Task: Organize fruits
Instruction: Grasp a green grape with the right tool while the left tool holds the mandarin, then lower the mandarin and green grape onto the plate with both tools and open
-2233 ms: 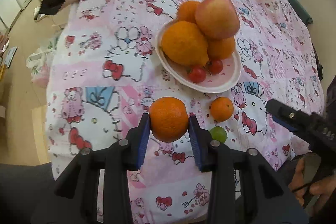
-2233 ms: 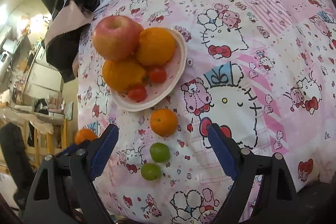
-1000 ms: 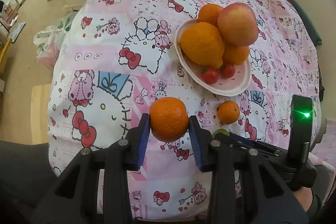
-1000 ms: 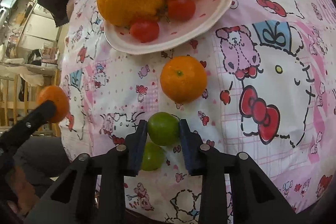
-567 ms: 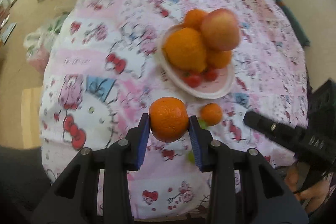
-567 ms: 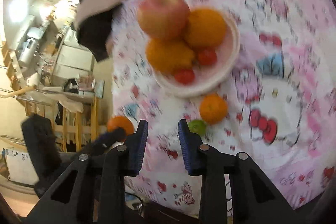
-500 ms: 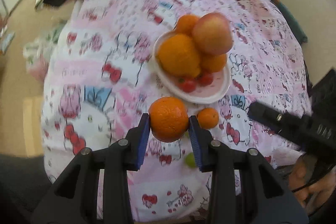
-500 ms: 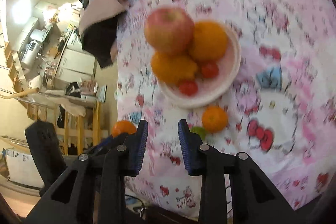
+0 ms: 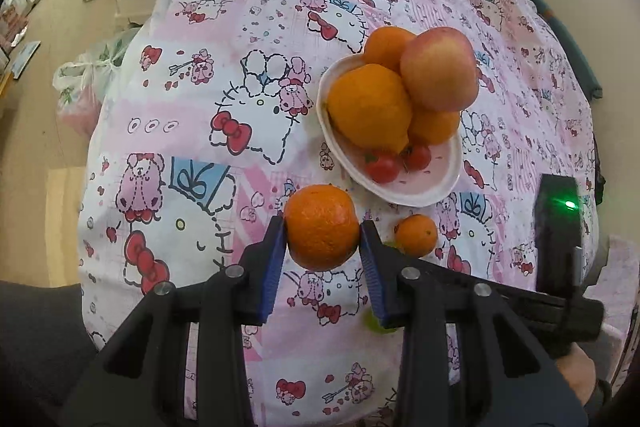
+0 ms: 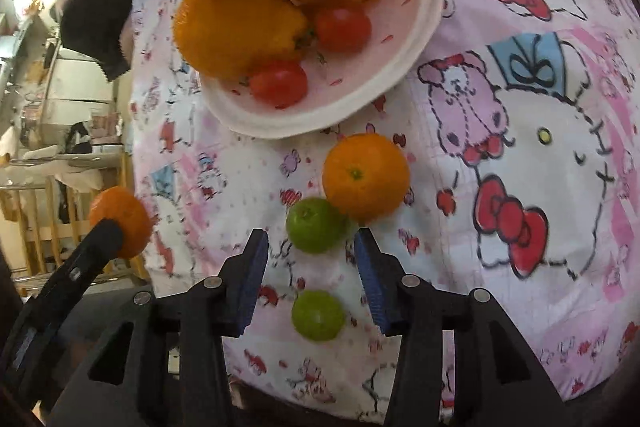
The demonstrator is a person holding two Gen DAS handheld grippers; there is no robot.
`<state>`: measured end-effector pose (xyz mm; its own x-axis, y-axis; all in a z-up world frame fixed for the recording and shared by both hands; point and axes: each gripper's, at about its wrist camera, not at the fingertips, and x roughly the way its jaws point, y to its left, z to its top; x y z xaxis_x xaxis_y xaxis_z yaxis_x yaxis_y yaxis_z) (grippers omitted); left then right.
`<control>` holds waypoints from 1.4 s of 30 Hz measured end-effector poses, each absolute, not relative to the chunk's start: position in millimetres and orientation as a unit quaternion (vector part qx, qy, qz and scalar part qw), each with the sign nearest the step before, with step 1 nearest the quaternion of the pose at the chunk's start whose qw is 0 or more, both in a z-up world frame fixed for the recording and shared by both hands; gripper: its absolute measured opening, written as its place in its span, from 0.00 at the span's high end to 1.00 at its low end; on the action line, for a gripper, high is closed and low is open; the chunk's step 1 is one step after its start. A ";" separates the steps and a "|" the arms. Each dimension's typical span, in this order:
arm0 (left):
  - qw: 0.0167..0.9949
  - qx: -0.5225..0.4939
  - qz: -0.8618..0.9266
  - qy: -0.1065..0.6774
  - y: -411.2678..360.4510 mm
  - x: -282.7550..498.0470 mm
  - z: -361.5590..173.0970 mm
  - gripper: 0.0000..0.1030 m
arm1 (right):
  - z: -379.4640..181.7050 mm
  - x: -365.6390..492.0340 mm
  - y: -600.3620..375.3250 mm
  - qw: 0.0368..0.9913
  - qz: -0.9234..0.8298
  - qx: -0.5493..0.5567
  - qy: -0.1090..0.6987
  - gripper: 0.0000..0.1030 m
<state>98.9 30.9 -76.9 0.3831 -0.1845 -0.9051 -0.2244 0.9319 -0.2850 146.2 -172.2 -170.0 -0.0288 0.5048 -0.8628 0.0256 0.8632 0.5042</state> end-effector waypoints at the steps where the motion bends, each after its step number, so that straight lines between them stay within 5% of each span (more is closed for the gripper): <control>1: 0.811 -0.186 0.013 0.555 31.7 98.6 -77.1 0.68 | -173.4 145.2 -171.8 0.669 0.179 0.192 0.696 0.53; 6: 0.814 -0.186 0.014 0.551 32.0 98.9 -74.9 0.68 | -182.4 145.7 -156.4 0.680 0.179 0.162 0.692 0.56; 10: 0.815 -0.182 0.012 0.550 30.4 99.1 -73.9 0.68 | -181.5 144.9 -161.0 0.687 0.174 0.160 0.687 0.68; 23: 0.817 -0.167 0.006 0.552 21.7 107.0 -71.7 0.68 | -121.3 160.8 -214.2 0.693 0.209 0.289 0.626 0.68; 42: 0.802 -0.094 -0.066 0.586 -66.2 185.7 -120.5 0.68 | -146.9 239.1 -224.5 0.732 0.180 0.171 0.634 0.68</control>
